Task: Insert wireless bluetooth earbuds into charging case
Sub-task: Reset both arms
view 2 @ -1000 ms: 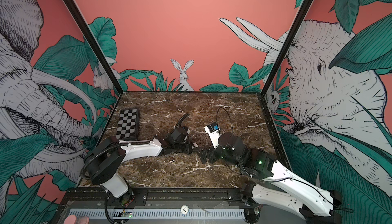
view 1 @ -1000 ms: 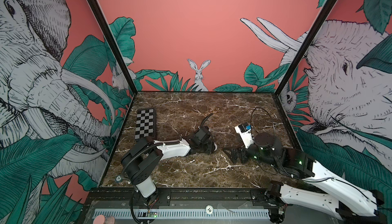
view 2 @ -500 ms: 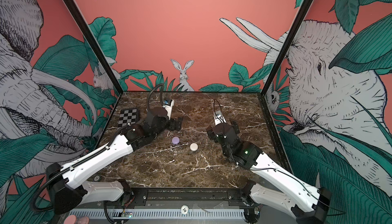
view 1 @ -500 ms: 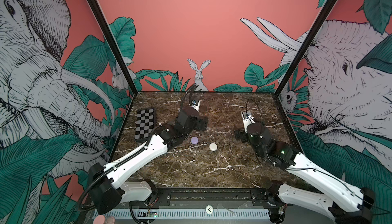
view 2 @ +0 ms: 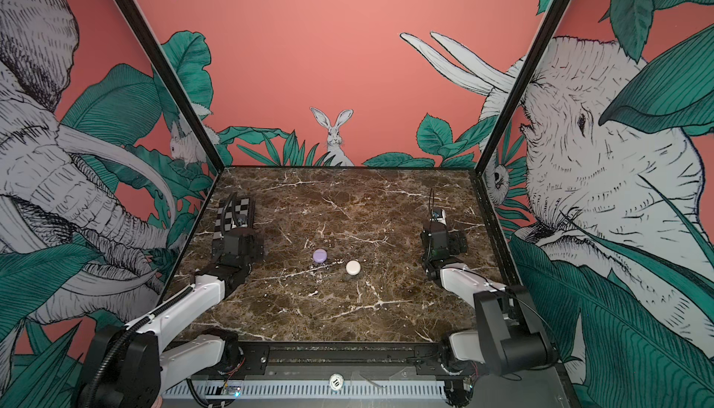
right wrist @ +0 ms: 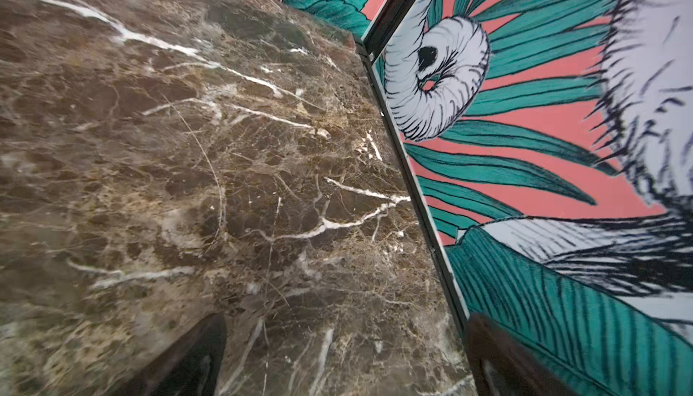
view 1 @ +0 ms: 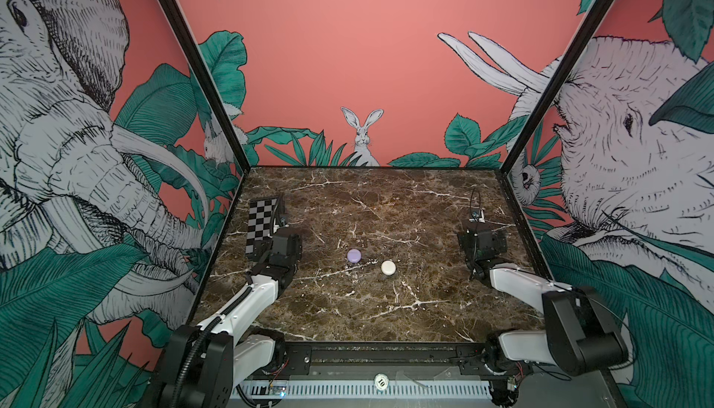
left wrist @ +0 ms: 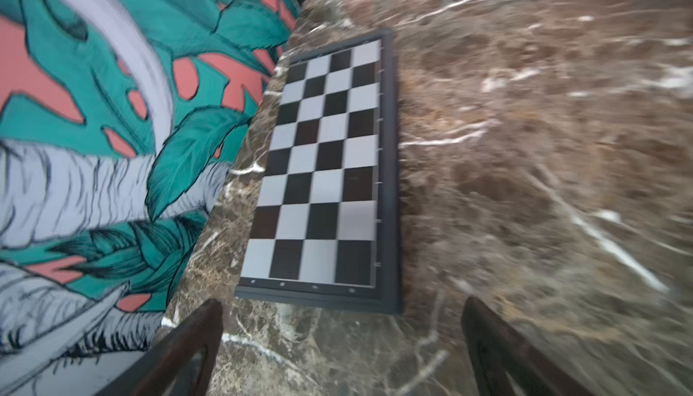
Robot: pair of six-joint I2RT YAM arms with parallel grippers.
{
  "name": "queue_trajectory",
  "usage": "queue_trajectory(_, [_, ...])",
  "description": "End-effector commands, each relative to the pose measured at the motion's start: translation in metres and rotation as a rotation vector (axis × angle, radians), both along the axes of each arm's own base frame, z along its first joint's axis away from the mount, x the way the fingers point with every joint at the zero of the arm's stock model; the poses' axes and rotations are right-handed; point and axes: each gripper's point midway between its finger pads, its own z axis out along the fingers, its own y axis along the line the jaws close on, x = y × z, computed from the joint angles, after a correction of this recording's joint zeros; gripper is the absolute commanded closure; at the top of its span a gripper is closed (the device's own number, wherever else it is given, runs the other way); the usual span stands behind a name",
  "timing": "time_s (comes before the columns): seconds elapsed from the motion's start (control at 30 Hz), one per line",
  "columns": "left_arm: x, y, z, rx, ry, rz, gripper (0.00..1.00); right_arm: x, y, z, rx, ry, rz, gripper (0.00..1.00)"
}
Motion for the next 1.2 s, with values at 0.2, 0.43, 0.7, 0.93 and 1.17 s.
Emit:
queue_trajectory(0.2, [0.059, 0.001, 0.009, -0.049, -0.259, -0.084, 0.01, 0.026, -0.01, -0.005, 0.255, -0.269, 0.053, 0.02])
queue_trajectory(0.43, [0.079, -0.028, -0.02, -0.108, -0.225, -0.274, 0.01, 0.025, -0.01, -0.005, 0.248, -0.248, 0.049, 0.02])
queue_trajectory(0.7, [0.078, -0.027, -0.018, -0.104, -0.237, -0.272, 0.01, 0.025, -0.01, -0.005, 0.246, -0.248, 0.048, 0.02])
queue_trajectory(0.93, [0.078, -0.027, -0.018, -0.104, -0.238, -0.271, 0.01, 0.026, -0.01, -0.005, 0.246, -0.247, 0.05, 0.02])
queue_trajectory(1.17, [0.078, -0.027, -0.018, -0.105, -0.238, -0.272, 0.01, 0.031, 0.004, -0.008, 0.278, -0.215, 0.147, 0.02])
